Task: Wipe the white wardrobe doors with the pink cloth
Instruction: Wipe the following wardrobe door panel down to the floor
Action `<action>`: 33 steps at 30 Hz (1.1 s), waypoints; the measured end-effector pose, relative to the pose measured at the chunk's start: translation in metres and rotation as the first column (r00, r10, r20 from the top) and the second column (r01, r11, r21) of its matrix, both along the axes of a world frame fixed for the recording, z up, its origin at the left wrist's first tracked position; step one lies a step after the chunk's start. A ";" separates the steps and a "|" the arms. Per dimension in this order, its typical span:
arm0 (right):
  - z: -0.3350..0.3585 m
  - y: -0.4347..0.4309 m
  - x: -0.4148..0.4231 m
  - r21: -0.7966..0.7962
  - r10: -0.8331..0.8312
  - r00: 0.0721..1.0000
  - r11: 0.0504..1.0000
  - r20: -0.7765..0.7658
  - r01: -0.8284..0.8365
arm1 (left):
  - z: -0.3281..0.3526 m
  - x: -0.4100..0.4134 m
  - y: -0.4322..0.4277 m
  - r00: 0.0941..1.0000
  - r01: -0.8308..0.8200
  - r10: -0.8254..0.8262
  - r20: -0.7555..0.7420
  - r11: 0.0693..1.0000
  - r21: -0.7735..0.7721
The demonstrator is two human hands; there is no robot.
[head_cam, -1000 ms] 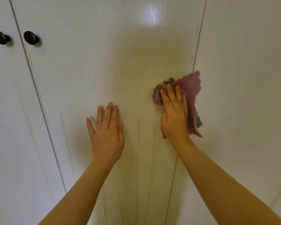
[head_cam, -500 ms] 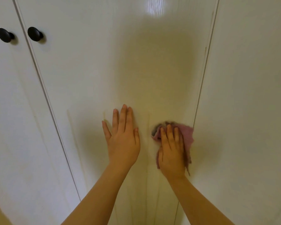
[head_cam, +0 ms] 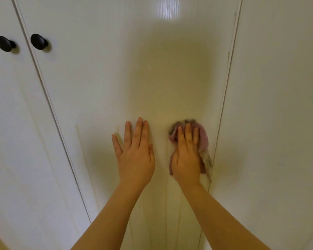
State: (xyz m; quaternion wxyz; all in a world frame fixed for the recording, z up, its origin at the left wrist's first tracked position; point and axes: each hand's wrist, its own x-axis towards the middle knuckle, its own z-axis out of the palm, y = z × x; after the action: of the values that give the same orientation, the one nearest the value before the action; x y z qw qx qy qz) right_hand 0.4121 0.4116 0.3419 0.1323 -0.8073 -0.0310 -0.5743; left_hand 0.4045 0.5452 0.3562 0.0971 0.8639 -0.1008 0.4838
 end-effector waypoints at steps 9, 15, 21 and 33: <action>-0.043 0.002 -0.007 -0.023 -0.006 0.998 1.000 -0.056 0.005 | 0.002 -0.004 0.011 1.000 -0.007 0.007 -0.027 1.000 0.003; 0.050 -0.002 0.014 0.090 0.022 0.995 0.995 0.098 -0.030 | 0.004 -0.005 0.008 0.999 0.006 -0.008 -0.054 0.999 -0.034; -0.026 0.018 -0.004 -0.061 0.098 0.994 0.993 -0.047 -0.101 | 0.001 -0.007 0.019 0.999 0.003 -0.006 -0.048 0.998 -0.066; 0.003 0.053 0.010 0.052 0.166 0.986 0.985 0.013 -0.167 | 0.000 0.000 0.047 1.000 0.005 -0.008 -0.024 0.991 -0.136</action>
State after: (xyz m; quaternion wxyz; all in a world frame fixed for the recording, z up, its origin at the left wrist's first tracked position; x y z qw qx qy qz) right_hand 0.4224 0.4647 0.3447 0.2009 -0.7956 -0.0839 -0.5654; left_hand 0.4046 0.5919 0.3561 0.1582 0.8608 -0.0693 0.4787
